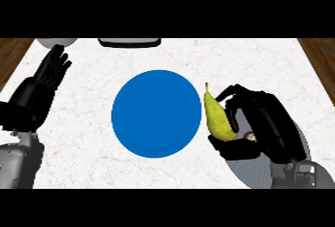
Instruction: Pick the pear from the placemat and place it in the plate
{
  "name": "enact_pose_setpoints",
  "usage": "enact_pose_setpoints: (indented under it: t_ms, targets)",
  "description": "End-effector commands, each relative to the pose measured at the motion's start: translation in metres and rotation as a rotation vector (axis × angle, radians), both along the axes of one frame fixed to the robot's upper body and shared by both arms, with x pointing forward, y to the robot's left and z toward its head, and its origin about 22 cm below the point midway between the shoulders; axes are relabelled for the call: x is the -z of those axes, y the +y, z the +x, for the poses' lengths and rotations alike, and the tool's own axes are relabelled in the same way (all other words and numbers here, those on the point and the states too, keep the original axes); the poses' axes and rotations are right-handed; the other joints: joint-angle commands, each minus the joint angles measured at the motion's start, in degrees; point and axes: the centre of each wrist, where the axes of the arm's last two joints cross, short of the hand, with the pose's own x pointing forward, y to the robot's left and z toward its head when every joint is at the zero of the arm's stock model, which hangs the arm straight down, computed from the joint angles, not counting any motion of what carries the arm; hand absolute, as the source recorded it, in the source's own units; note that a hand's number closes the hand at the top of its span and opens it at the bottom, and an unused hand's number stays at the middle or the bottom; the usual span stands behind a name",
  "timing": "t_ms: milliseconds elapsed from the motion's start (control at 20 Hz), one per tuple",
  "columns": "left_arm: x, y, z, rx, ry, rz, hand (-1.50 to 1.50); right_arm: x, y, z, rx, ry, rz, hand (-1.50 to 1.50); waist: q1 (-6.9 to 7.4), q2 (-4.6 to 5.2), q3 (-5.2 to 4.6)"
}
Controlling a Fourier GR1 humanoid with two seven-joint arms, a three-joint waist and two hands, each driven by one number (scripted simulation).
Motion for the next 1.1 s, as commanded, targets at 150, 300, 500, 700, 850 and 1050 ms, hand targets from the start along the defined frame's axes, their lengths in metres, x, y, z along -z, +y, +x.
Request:
enact_pose_setpoints:
  t_ms: [150,300,500,700,850,1050]
  targets:
    - [-0.010,0.004,0.004,-0.017,-0.006,0.013,0.00,-0.006,0.078,0.033,-0.052,0.070,0.061,1.50,0.29,0.06,0.03]
    - [0.005,-0.006,-0.008,0.011,-0.008,-0.014,0.00,0.000,0.101,0.061,-0.048,0.093,0.060,1.50,0.95,0.14,0.03]
    - [0.020,-0.005,-0.002,0.000,-0.006,0.006,0.00,0.030,0.127,0.068,-0.008,0.115,0.039,1.50,0.70,0.19,0.02]
    - [0.017,-0.012,0.004,0.024,-0.002,0.009,0.00,0.055,0.146,0.082,0.030,0.114,-0.028,1.50,1.03,0.27,0.02]
    - [0.005,-0.007,0.014,0.019,-0.010,0.017,0.00,0.062,0.151,0.102,0.019,0.126,-0.064,1.50,1.50,0.52,0.02]
    - [0.005,-0.016,0.016,0.049,-0.024,0.012,0.00,0.078,0.151,0.113,0.085,0.194,-0.010,1.50,3.06,0.81,0.04]
